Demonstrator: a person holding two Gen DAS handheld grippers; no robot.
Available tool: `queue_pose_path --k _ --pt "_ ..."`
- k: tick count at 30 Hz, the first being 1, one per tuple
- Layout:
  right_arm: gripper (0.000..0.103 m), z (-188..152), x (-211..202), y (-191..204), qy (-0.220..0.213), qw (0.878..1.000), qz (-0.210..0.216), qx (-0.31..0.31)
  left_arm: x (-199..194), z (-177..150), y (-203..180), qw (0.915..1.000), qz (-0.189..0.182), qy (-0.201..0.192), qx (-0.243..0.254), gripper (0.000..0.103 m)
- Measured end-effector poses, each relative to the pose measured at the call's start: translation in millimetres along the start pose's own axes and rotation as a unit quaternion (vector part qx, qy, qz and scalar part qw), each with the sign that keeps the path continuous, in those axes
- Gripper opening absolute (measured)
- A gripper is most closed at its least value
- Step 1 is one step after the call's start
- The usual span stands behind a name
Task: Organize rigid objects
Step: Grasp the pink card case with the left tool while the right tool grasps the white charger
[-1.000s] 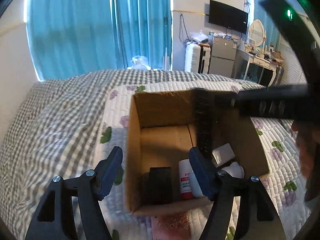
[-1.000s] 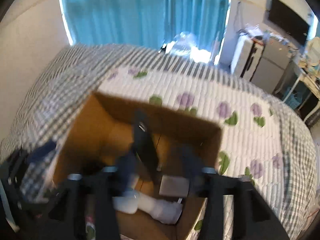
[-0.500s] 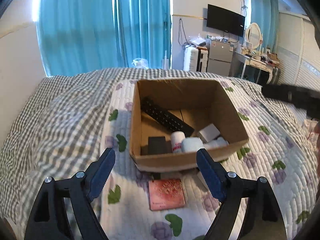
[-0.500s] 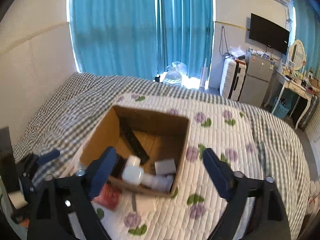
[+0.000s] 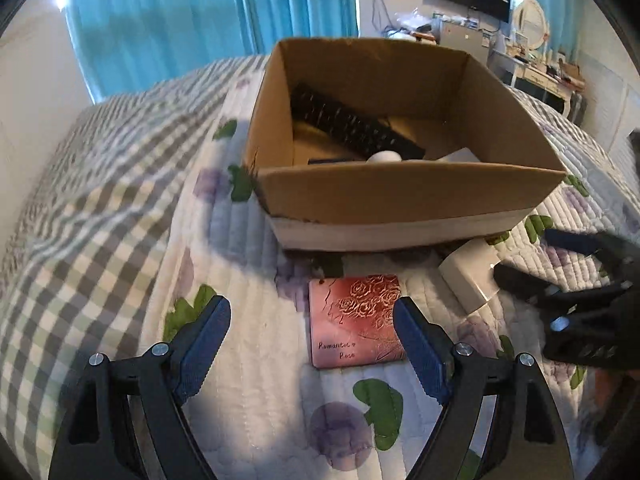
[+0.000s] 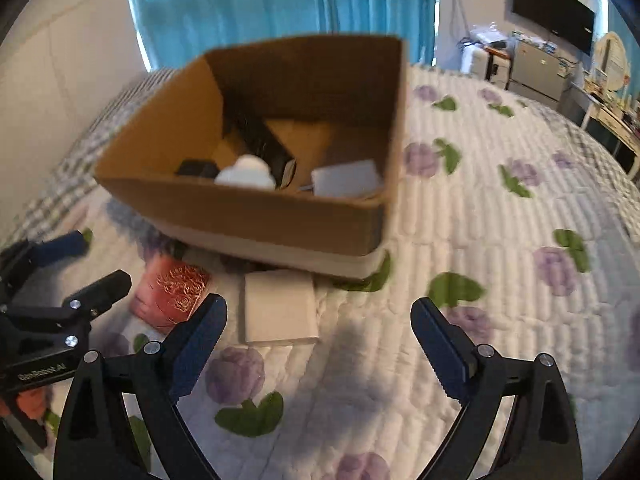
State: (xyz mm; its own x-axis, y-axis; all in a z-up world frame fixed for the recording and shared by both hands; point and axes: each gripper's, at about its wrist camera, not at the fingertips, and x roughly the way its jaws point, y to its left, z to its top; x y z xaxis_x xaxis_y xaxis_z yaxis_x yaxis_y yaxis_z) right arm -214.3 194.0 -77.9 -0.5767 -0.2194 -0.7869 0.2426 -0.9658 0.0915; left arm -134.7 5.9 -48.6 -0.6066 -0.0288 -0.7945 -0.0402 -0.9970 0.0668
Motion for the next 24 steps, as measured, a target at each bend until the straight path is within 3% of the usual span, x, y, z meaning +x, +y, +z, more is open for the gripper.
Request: queue_pose_path --k 4,6,8,14,16,24 --pt "0.084 -4 24 11 0.025 0.999 0.023 -0.029 1 -3 8 0.9998 -0.007 0.003 -0.02 0.086" --pt "0.06 -8 33 14 0.038 0.998 0.01 -0.043 3 -3 7 0.9998 -0.004 0.006 -0.02 0.086" --pt "0.05 -11 37 12 0.049 0.998 0.025 -0.038 4 -3 4 0.9999 -0.002 0.009 -0.014 0.086" --pt "0.05 -17 0 -4 0.005 1.0 0.01 -0.012 4 3 -8 0.9996 0.008 0.027 0.003 0.086" --pt "0.05 -19 -14 -9 -0.008 1.0 -0.016 -0.01 5 4 -19 0.9989 0.021 0.036 0.02 0.086" --pt "0.05 -18 -23 -25 -0.01 0.999 -0.032 0.01 48 -6 -42 0.9956 0.03 0.082 0.035 0.086"
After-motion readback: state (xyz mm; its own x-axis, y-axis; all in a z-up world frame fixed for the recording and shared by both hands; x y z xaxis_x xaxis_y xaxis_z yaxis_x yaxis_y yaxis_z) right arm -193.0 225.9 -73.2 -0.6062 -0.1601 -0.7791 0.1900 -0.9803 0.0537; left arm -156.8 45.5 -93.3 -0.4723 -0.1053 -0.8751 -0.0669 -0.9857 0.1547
